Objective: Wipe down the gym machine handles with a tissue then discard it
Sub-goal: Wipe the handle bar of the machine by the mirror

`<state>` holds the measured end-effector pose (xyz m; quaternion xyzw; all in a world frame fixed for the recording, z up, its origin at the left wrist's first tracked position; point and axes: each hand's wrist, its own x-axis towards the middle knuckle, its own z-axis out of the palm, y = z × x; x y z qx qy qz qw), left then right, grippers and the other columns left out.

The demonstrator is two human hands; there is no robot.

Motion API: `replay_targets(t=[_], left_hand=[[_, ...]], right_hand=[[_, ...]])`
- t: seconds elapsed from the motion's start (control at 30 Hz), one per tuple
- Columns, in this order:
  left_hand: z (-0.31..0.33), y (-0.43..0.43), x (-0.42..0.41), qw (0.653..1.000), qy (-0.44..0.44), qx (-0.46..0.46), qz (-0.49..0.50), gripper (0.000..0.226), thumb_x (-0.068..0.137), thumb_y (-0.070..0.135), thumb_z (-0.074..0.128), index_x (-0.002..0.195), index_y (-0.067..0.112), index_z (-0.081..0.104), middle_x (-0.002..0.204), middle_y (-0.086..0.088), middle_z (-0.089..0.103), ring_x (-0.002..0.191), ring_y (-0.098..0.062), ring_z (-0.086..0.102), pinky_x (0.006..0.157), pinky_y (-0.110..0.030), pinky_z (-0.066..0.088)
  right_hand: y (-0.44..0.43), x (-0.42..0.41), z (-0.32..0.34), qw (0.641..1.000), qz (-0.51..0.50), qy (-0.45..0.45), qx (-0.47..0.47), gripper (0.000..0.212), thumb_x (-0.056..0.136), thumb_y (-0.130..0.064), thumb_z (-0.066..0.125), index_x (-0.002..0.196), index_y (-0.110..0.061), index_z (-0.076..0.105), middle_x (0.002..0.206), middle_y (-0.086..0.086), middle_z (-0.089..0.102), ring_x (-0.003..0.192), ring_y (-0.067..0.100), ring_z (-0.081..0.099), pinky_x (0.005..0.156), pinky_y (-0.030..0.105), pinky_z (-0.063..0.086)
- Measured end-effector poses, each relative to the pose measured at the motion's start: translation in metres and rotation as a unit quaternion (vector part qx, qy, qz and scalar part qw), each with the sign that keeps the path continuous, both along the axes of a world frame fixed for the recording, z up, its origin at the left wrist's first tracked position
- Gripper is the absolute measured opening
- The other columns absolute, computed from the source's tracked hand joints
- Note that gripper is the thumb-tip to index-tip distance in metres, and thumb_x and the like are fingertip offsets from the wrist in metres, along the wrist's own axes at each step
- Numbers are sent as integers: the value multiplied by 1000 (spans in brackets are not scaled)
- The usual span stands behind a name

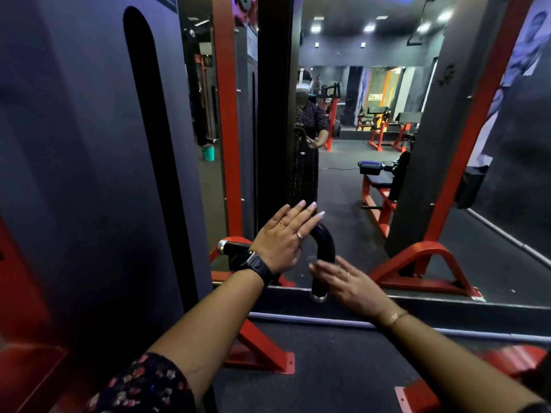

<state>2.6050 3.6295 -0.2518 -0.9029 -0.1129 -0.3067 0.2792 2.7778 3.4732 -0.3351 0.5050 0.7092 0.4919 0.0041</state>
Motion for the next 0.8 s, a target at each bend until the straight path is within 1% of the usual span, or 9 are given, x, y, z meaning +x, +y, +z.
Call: replay_targets(t=[0.07, 0.13, 0.2, 0.33, 0.4, 0.5, 0.6, 0.7, 0.8], left_hand=[[1, 0, 0, 1000, 11, -5, 11, 87, 71, 26, 54, 152, 19, 23, 158, -3, 27, 147, -20, 21, 120, -40, 12], [2, -3, 1, 999, 21, -15, 21, 85, 71, 26, 49, 152, 19, 25, 158, -4, 27, 147, -20, 22, 120, -40, 12], [3, -4, 3, 999, 27, -30, 26, 82, 72, 27, 44, 151, 18, 26, 158, -4, 28, 147, -21, 23, 120, -40, 11], [2, -7, 4, 997, 35, -56, 30, 82, 71, 29, 36, 151, 21, 21, 158, -3, 27, 147, -21, 22, 120, -41, 11], [2, -9, 3, 997, 32, -65, 27, 82, 71, 29, 35, 151, 21, 21, 158, -3, 28, 147, -21, 22, 119, -41, 12], [2, -12, 1, 996, 27, -76, 26, 82, 70, 27, 38, 150, 21, 24, 157, -3, 30, 146, -21, 24, 120, -40, 9], [3, -15, 0, 996, 34, -77, 35, 86, 67, 26, 42, 150, 22, 22, 157, -2, 31, 147, -20, 23, 121, -38, 6], [5, -16, -2, 995, 44, -73, 47, 87, 66, 28, 42, 151, 21, 22, 157, -3, 30, 146, -20, 23, 121, -38, 5], [5, -17, -3, 995, 45, -77, 47, 84, 68, 31, 34, 150, 21, 21, 156, -4, 31, 146, -22, 24, 119, -40, 9]], right_hand=[[-5, 2, -17, 997, -15, -41, -56, 51, 90, -12, 40, 141, -7, 46, 151, -2, 34, 148, 18, 5, 121, 39, 3], [-5, 5, -10, 997, -9, -50, -64, 48, 91, -13, 38, 136, -8, 53, 149, 0, 39, 148, 19, 3, 121, 40, 4], [-3, 7, 13, 1000, -2, -22, -20, 47, 94, -8, 34, 139, -7, 48, 150, 3, 40, 148, 20, 7, 120, 41, 9], [-5, 2, 53, 994, 4, 90, 56, 50, 100, -1, 11, 146, -7, 32, 152, 8, 34, 142, 23, 29, 116, 42, 21], [-5, -1, 47, 992, 7, 117, 52, 49, 99, 2, 18, 145, -7, 32, 151, 9, 36, 140, 23, 32, 117, 42, 22], [-7, -7, 2, 998, 2, 62, -27, 49, 94, -7, 34, 142, -8, 40, 149, 7, 40, 141, 21, 28, 120, 39, 13], [-12, -10, -31, 994, -34, 13, -102, 47, 92, -15, 36, 134, -6, 54, 146, 3, 44, 145, 14, 18, 121, 33, 5], [-6, -4, -17, 994, -19, -56, -88, 49, 90, -15, 35, 134, -3, 54, 146, 4, 45, 148, 19, 4, 120, 37, 7], [0, -1, 16, 999, -8, -37, -14, 48, 93, -10, 36, 139, -4, 47, 148, 6, 42, 145, 21, 16, 117, 39, 16]])
